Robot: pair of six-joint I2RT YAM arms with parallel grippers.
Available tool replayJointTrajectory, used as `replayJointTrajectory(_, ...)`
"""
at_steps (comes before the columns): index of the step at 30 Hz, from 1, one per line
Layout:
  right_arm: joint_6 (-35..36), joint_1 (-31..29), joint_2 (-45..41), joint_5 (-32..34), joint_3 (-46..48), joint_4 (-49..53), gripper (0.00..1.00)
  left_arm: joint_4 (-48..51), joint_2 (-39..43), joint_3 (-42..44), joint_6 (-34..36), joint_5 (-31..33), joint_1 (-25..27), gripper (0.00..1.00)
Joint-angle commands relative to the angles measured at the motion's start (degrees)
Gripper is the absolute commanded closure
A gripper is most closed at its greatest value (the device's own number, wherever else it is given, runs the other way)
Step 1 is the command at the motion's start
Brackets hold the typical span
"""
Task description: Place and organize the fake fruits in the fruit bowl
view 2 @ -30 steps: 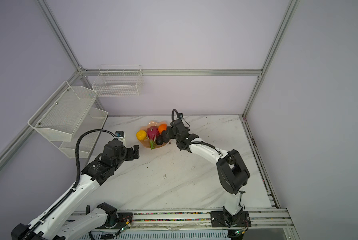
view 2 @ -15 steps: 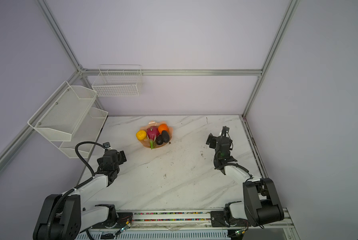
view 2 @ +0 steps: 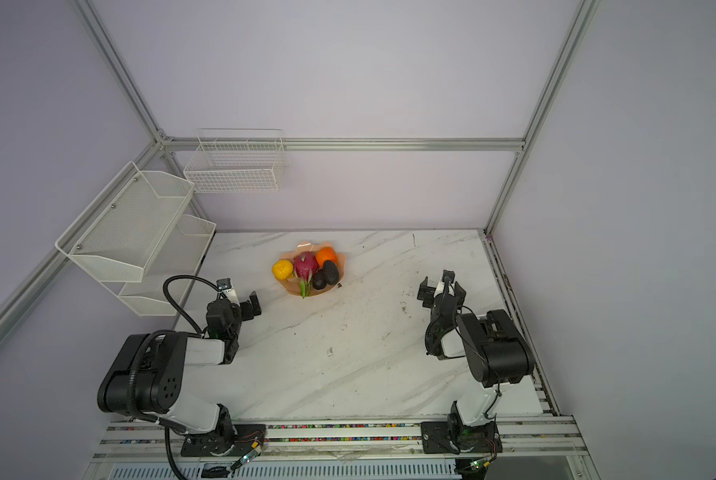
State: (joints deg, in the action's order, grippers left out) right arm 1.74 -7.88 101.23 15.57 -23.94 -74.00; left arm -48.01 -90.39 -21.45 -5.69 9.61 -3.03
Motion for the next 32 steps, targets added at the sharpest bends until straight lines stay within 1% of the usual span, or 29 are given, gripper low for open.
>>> replayJointTrajectory(1,-0.1,1.4,0.5,-3.3,-1.7,-4.2,0.03,-8.7,0.5,1.1,2.7,-3.1,-0.2,0.00)
replayJointTrajectory(4,-0.3,1.6,0.9,-2.5,-2.7,-2.7,0.03,-8.1,0.4,0.8,3.2,-3.8,-0.2,0.00)
replayJointTrajectory(8,0.5,1.6,1.0,-2.3,-2.4,-3.8,0.03,-8.4,0.9,1.4,3.7,-4.7,-0.2,0.00)
replayJointTrajectory(11,0.5,1.6,1.0,-2.3,-2.5,-3.7,0.03,-14.2,0.5,4.2,4.0,-4.9,-0.2,0.00)
replayJointTrajectory(12,0.5,1.6,1.1,-2.3,-2.4,-3.7,0.03,-15.4,0.4,4.6,3.9,-4.2,-0.2,0.00)
replayJointTrajectory(16,0.6,1.6,1.1,-2.2,-2.5,-3.8,0.03,-14.2,0.6,4.1,3.4,-3.3,-0.3,0.00)
replayJointTrajectory(19,0.7,1.6,1.1,-2.2,-2.4,-3.8,0.03,-13.5,0.5,3.7,4.0,-4.9,-0.2,0.00)
replayJointTrajectory(22,0.7,1.6,1.0,-1.9,-2.4,-4.2,0.03,-13.2,0.4,3.5,4.1,-5.1,-0.2,0.00)
replayJointTrajectory(25,0.8,1.6,1.0,-1.7,-2.6,-3.7,0.03,-10.6,0.6,2.3,4.2,-5.7,-0.2,0.00)
replayJointTrajectory(29,0.8,1.6,1.2,-2.6,-3.1,-2.9,0.03,-9.9,0.4,1.8,4.6,-6.3,-0.2,0.00)
replayJointTrajectory(32,1.0,1.6,0.8,-1.9,-2.3,-4.1,0.03,-7.9,0.4,0.8,4.6,-6.5,-0.2,0.00)
